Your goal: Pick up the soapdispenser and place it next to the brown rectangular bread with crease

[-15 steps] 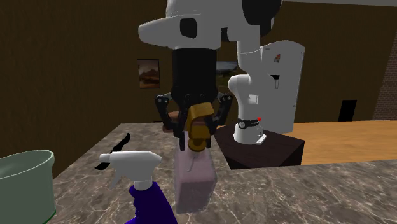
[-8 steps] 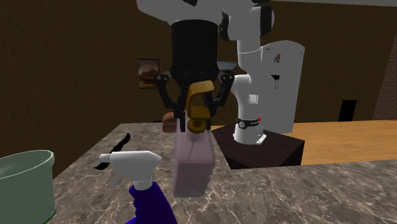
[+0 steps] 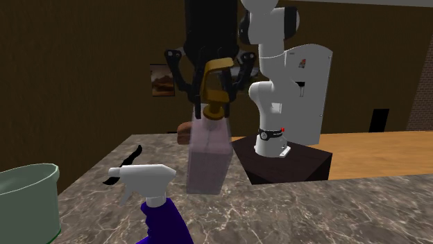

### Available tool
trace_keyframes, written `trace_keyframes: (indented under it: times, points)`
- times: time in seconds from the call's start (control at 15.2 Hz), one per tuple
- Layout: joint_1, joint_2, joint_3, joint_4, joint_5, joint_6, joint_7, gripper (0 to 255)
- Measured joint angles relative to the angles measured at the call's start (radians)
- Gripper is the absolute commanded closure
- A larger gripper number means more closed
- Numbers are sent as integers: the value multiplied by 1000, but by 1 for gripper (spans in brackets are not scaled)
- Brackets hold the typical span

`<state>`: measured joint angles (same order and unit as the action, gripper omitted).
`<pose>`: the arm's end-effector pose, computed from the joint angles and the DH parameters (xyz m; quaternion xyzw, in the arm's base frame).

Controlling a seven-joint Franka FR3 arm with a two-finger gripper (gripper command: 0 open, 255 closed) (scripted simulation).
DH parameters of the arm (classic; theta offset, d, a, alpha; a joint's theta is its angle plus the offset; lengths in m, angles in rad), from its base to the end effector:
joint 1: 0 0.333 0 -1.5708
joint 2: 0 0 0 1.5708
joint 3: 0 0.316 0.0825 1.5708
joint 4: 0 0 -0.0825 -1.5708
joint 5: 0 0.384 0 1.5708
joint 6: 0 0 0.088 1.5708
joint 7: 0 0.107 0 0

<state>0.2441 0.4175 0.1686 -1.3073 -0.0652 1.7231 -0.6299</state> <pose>0.6361 0.2484 0.5069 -0.8683 -0.4960 -0.0021 0.0016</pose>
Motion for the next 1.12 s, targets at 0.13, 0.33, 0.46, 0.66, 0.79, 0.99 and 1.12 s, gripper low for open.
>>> trace_keyframes:
  times: [0.13, 0.33, 0.46, 0.66, 0.79, 0.99, 1.12]
  points:
    - [4, 1, 1, 29, 0, -28, 3, 255]
    - [-15, -54, -1, -20, 9, -34, -15, 255]
    - [-36, -120, -6, -98, 21, -21, -38, 255]
    - [-68, -240, -17, -239, 42, 2, -79, 255]
    - [-88, -300, -28, -300, 52, 3, -111, 255]
    - [-116, -409, -49, -411, 68, 7, -161, 255]
    - [-132, -473, -65, -471, 75, 3, -194, 255]
